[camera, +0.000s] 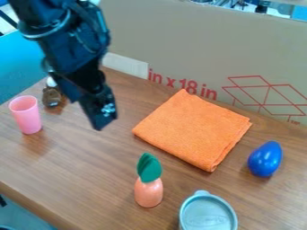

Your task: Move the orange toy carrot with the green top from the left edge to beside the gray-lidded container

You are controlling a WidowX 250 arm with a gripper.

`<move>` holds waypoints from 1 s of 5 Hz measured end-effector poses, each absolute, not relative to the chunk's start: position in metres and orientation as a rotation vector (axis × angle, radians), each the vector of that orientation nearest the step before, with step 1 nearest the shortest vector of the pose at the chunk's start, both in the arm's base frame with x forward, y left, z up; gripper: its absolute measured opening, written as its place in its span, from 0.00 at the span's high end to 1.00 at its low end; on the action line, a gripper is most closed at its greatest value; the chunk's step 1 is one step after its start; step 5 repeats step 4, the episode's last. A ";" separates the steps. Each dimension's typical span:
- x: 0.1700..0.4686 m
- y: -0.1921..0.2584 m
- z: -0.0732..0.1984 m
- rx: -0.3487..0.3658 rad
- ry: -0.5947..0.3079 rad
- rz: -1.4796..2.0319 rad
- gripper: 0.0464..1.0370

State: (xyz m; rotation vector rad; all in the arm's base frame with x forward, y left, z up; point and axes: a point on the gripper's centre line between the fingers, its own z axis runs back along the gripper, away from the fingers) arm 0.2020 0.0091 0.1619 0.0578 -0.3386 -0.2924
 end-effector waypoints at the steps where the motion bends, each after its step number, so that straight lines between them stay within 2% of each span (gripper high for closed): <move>1: 0.203 0.032 0.149 0.056 -0.301 -0.201 0.04; 3: 0.209 0.086 0.112 0.085 -0.191 -0.052 0.04; 5: 0.215 0.102 0.105 0.112 -0.165 -0.041 0.04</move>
